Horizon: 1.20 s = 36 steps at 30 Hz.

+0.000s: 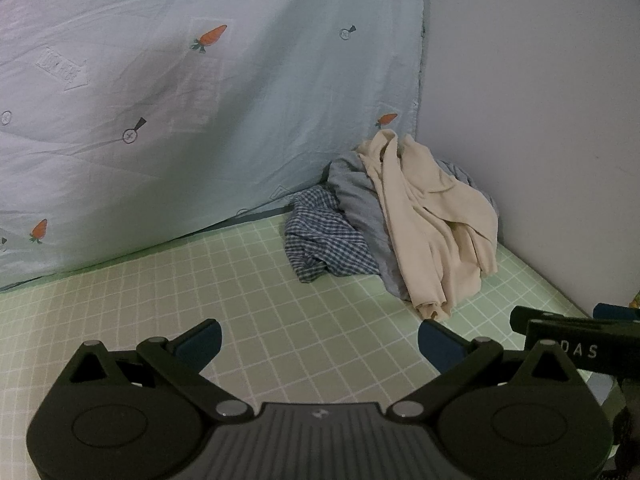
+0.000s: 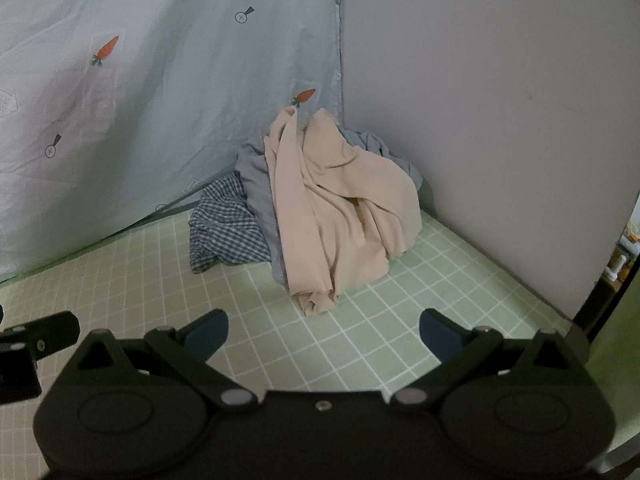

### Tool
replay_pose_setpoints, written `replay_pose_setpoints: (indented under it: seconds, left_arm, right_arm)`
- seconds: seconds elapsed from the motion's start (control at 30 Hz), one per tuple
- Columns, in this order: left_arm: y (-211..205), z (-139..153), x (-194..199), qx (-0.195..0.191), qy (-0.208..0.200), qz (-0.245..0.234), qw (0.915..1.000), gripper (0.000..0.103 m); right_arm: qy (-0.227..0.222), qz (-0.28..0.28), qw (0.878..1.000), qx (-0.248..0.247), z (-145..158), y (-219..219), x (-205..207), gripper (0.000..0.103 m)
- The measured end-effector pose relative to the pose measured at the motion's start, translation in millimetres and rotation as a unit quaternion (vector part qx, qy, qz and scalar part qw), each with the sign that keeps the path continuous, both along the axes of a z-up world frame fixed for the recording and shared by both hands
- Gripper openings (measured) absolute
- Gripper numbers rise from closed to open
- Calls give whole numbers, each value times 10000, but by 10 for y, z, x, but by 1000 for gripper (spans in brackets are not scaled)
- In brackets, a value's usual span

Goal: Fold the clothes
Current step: 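Hold both tools open and approach the beige shirt on the clothes pile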

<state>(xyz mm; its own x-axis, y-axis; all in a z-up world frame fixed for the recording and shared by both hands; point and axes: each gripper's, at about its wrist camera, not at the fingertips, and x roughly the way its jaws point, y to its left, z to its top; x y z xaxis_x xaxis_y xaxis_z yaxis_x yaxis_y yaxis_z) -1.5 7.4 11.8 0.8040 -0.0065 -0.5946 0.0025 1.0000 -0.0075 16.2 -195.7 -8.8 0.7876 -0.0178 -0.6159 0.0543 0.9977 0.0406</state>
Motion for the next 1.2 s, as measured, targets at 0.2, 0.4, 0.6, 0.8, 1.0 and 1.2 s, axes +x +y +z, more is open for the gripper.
replay_pose_setpoints:
  seconds: [0.2, 0.4, 0.6, 0.8, 1.0, 1.2]
  left_arm:
    - [43, 12, -13, -12, 16, 20, 10000, 103]
    - [57, -3, -14, -23, 12, -11, 10000, 103]
    - [53, -28, -26, -30, 2, -31, 10000, 103]
    - [30, -38, -14, -29, 3, -26, 10000, 103]
    - [26, -53, 10, -31, 17, 16, 10000, 103]
    - [28, -80, 53, -33, 43, 43, 10000, 103]
  right_arm:
    - [-34, 17, 10000, -2, 8, 42, 0, 103]
    - [-77, 33, 10000, -14, 3, 73, 19, 103]
    - [-129, 43, 9999, -13, -30, 63, -4, 103]
    - [-124, 61, 9999, -16, -30, 67, 11, 103]
    - [-107, 74, 9999, -13, -49, 63, 40, 103]
    - [-90, 85, 9999, -16, -65, 65, 89, 103]
